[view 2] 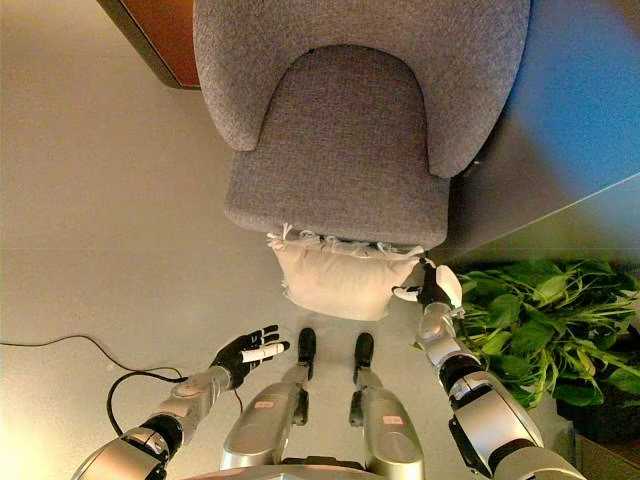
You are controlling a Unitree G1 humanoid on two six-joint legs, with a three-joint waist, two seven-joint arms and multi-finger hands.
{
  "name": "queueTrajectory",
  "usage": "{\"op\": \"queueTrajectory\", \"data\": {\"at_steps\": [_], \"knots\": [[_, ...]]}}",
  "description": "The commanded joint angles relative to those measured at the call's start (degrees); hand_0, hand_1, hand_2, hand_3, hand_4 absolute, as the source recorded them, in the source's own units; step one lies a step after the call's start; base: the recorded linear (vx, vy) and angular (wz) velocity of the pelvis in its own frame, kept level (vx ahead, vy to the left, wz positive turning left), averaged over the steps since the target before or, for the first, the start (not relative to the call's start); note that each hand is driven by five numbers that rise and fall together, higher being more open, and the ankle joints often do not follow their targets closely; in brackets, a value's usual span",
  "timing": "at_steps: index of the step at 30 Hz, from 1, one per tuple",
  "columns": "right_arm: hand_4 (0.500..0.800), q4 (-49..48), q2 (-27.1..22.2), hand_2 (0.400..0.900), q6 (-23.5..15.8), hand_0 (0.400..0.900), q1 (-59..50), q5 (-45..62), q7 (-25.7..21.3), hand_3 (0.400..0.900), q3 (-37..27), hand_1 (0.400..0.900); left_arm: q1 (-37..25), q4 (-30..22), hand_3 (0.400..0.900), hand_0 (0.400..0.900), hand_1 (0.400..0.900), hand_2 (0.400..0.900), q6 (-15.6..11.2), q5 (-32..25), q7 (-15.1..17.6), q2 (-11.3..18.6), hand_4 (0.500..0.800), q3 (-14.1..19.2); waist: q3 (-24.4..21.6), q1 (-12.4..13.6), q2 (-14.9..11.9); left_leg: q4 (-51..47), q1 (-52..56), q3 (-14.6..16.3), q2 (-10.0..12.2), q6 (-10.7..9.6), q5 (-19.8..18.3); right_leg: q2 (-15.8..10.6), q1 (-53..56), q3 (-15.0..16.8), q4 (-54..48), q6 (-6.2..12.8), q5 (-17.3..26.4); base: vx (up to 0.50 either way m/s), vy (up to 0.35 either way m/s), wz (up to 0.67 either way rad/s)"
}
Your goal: Pick up the pillow and put it on the sofa.
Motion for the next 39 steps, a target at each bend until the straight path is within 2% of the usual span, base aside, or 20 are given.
{"op": "queueTrajectory", "data": {"at_steps": [1, 4, 6, 8, 11, 16, 20, 23, 29, 32, 39], "knots": [[0.8, -2.4, -3.2, 0.9, -0.9, 0.9, -1.5, -0.5, -2.8, 0.9, 0.0, 0.9, -0.5, -0.3, 0.9, 0.9, 0.9, 0.9, -2.2, -3.8, -0.2, -0.5, 0.8, -0.2, -3.1, -0.1, -1.1, 2.8, -2.5, -0.7, -2.2, 0.0, -4.8, -1.9, -3.2, -0.2, 5.9, 3.83, -4.0, 0.0, 0.004, -0.03], [0.8, -2.6, -3.2, 0.9, -1.2, 0.9, -1.1, -0.9, -3.0, 0.9, 0.0, 0.9, -0.2, -0.8, 0.9, 0.9, 0.9, 0.9, -2.8, -4.5, 0.0, -0.3, 0.8, 0.3, -3.0, 0.0, -1.1, 2.9, -2.5, -0.7, -2.2, 0.0, -4.9, -1.9, -3.3, -0.2, 6.0, 3.84, -4.0, 0.0, 0.002, -0.01], [0.8, -2.6, -3.3, 0.9, -1.2, 0.9, -1.3, -0.8, -3.4, 0.9, 0.1, 0.9, -0.4, -1.2, 0.9, 0.9, 0.9, 0.9, -0.8, -4.9, 0.4, -0.2, 0.8, 0.5, -2.7, 0.0, -1.1, 3.0, -2.7, -0.7, -2.2, 0.0, -4.9, -1.9, -3.5, -0.4, 6.1, 3.78, -4.1, 0.0, 0.0, 0.0], [0.8, -3.3, -3.3, 0.9, -0.9, 0.9, -1.3, -0.8, -4.1, 0.9, 0.1, 0.9, -0.6, -1.3, 0.9, 0.9, 0.9, 0.9, -0.5, -5.3, 0.7, -0.4, 0.8, 0.4, -2.3, 0.0, -1.0, 3.2, -3.1, -0.7, -2.2, 0.0, -4.7, -1.9, -3.9, -0.5, 6.5, 3.75, -4.0, 0.0, 0.0, 0.0], [0.8, -3.6, -3.7, 0.9, -0.8, 0.9, -2.2, -0.5, -4.9, 0.9, 0.0, 0.9, -0.9, -2.0, 0.9, 0.9, 0.9, 0.9, -2.8, -6.7, 0.9, -0.3, 0.8, 0.3, -1.4, 0.1, -0.7, 3.8, -4.2, -0.6, -2.2, 0.0, -4.6, -2.1, -5.1, -0.7, 7.3, 3.65, -4.0, 0.0, 0.0, 0.01], [0.8, -4.0, -4.8, 0.9, -0.9, 0.9, -5.0, 0.6, -6.4, 0.9, -0.4, 0.9, -1.6, -2.8, 0.9, 0.9, 0.9, 0.9, -3.8, -5.4, 4.0, 0.2, 0.8, -0.3, 0.8, 0.1, -0.3, 5.6, -7.4, -0.3, -2.4, 0.2, -4.5, -2.2, -8.5, -1.0, 9.0, 3.32, -3.9, -0.01, -0.001, 0.03], [0.8, -4.8, -6.9, 0.9, -1.8, 0.9, -7.7, 1.2, -7.3, 0.9, -0.9, 0.9, -2.1, -3.4, 0.9, 0.9, 0.9, 0.9, -6.6, -7.0, 3.3, 0.7, 0.8, -0.6, 3.6, 0.1, 0.0, 9.5, -11.9, 0.2, -2.9, 0.5, -4.6, -2.4, -12.6, -1.2, 12.0, 2.87, -3.9, -0.02, 0.001, 0.02], [0.8, -7.2, -9.3, 0.9, -1.7, 0.9, -9.4, 1.5, -7.3, 0.9, -1.5, 0.9, -1.6, -6.0, 0.9, 0.9, 0.9, 0.9, -7.4, -8.2, 2.8, 1.1, 0.8, -0.4, 5.5, 0.1, 0.3, 12.4, -15.6, 0.3, -3.7, 0.9, -4.7, -2.4, -16.6, -1.2, 14.8, 2.54, -4.0, -0.04, -0.004, 0.02], [0.8, -10.5, -13.0, 0.9, -1.6, 0.9, -11.6, 2.4, -7.6, 0.9, -2.1, 0.9, 0.4, -10.6, 0.9, 0.9, 0.9, 0.9, -8.2, -10.1, 1.4, 1.6, 0.8, -0.8, 5.5, 0.3, 1.0, 17.5, -24.8, 0.0, -4.8, 1.4, -4.9, -2.0, -25.4, -1.2, 19.6, 2.1, -4.3, -0.03, -0.007, 0.06], [0.8, -10.3, -14.2, 0.9, -2.3, 0.9, -13.1, 2.3, -7.5, 0.9, -2.5, 0.9, 1.1, -13.5, 0.9, 0.9, 0.9, 0.9, -7.6, -10.8, 0.9, 1.6, 0.8, -1.3, 5.5, 0.6, 1.6, 20.5, -28.9, -0.2, -5.0, 1.6, -5.6, -2.1, -29.7, -1.2, 22.4, 2.03, -4.8, -0.02, -0.004, 0.08], [0.8, -10.0, -17.1, 0.9, -2.3, 0.9, -18.0, 3.5, -7.3, 0.9, -1.8, 0.9, 2.6, -16.3, 0.9, 0.9, 0.9, 0.9, -8.7, -13.9, -1.0, 1.3, 0.8, -2.9, 5.5, 1.1, 3.5, 23.2, -35.9, -0.4, -4.8, 1.9, -5.4, -2.3, -37.5, -0.8, 26.0, 2.04, -5.0, -0.01, 0.025, 0.04]]}}
